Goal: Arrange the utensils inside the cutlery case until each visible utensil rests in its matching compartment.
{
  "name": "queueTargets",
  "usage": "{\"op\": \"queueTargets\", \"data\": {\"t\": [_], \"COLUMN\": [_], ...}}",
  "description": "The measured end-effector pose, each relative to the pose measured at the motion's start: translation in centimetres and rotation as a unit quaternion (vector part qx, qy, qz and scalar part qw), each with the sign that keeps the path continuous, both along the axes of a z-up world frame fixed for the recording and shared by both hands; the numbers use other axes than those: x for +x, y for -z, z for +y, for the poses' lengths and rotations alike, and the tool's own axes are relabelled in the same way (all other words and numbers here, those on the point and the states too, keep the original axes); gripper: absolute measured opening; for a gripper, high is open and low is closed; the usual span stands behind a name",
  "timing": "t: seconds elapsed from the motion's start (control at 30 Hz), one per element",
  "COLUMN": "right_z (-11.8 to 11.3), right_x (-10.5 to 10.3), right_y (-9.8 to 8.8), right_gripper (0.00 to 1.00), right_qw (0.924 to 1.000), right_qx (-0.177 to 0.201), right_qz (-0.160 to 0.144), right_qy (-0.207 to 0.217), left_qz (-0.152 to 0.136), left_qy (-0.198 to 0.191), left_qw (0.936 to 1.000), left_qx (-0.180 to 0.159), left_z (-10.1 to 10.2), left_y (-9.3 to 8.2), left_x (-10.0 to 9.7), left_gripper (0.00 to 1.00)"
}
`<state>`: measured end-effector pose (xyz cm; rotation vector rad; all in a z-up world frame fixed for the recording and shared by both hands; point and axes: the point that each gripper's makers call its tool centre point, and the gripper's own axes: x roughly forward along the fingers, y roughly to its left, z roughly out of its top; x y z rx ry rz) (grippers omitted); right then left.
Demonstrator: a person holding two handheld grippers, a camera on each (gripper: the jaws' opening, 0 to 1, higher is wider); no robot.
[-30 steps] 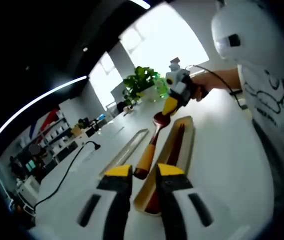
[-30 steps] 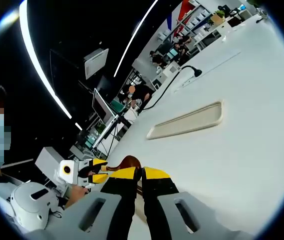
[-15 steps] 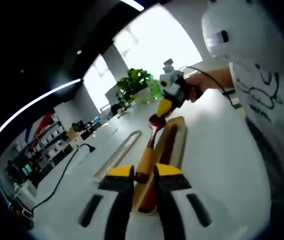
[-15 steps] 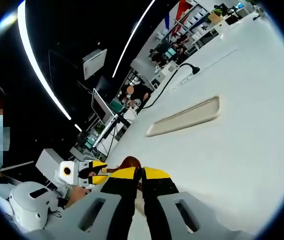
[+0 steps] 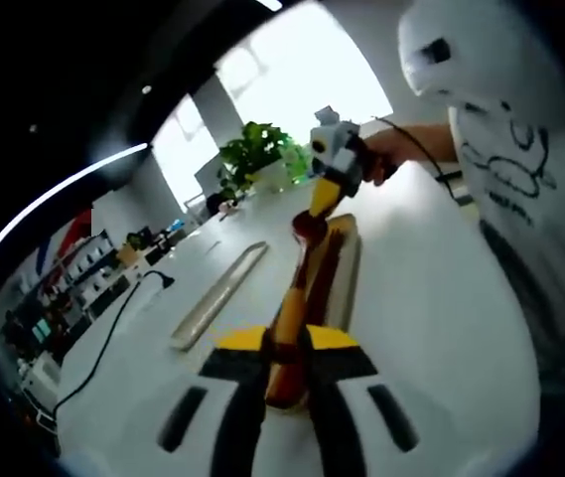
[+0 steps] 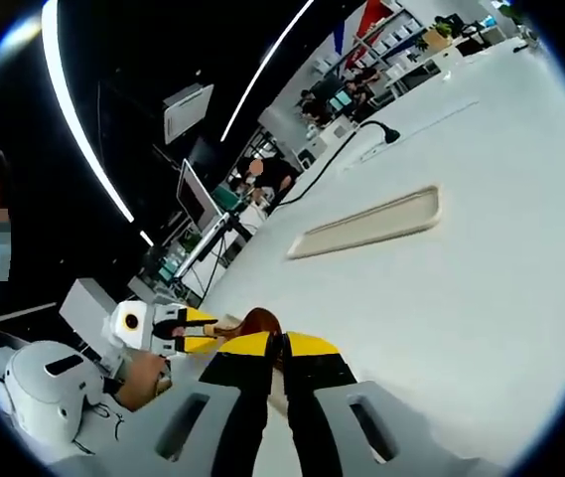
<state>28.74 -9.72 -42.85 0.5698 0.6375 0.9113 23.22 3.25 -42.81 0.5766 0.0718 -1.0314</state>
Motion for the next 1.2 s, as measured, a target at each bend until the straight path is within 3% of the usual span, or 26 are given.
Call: {"op": "queueTargets", "data": {"t": [0.2,0.27,0.43,0.5,0.57,0.6,0.8,1.03,1.17,1.2], "right_z": [-0.5,-1.1,-1.2,-1.3,-1.3,-1.4,-1.3,-1.0,-0.8,-0.7], "right_x": [0.1,-3.7,-4.1,-3.9,-4.1,-4.1,-4.5,-4.7,-5.1,-5.3], "right_y": [1.1,0.3,0.7,0.6,0.6,0.7,1.3,1.3,1.8,1.8], "right_gripper": [0.02,0.02,0.02,0.03,0.03,0.03,0.03,0.03,0.03,0.03], "right_qw": [0.9998,0.9996,0.9991,0.9991,0.9988,0.9983,0.9886,0.9849,0.9716,0.9702], "right_qx": [-0.015,-0.022,-0.036,-0.03,-0.032,-0.039,-0.113,-0.133,-0.172,-0.176], "right_qz": [-0.001,0.001,-0.001,-0.001,-0.004,-0.008,-0.058,-0.041,-0.058,-0.05], "right_qy": [-0.013,-0.018,-0.025,-0.028,-0.038,-0.043,-0.081,-0.103,-0.152,-0.158], "left_qz": [0.009,0.014,0.029,0.047,0.086,0.086,0.13,0.16,0.177,0.178], "left_qy": [0.002,0.007,0.024,0.032,0.043,0.045,0.048,0.045,0.042,0.041], "left_qw": [1.0,0.9999,0.9992,0.9983,0.9954,0.9953,0.9903,0.9859,0.9832,0.9831], "left_qx": [-0.001,0.003,0.013,0.01,-0.003,-0.002,-0.013,-0.018,-0.017,-0.017], "left_z": [0.4,0.4,0.4,0.4,0.4,0.5,0.6,0.6,0.7,0.7], "left_y": [0.1,0.1,0.2,0.4,0.6,0.5,0.9,1.1,1.2,1.2], "left_x": [0.0,-0.2,-0.2,-0.1,-0.4,-0.1,0.6,0.7,0.7,0.7], "left_gripper": [0.14,0.14,0.13,0.13,0.13,0.13,0.12,0.12,0.12,0.12]}}
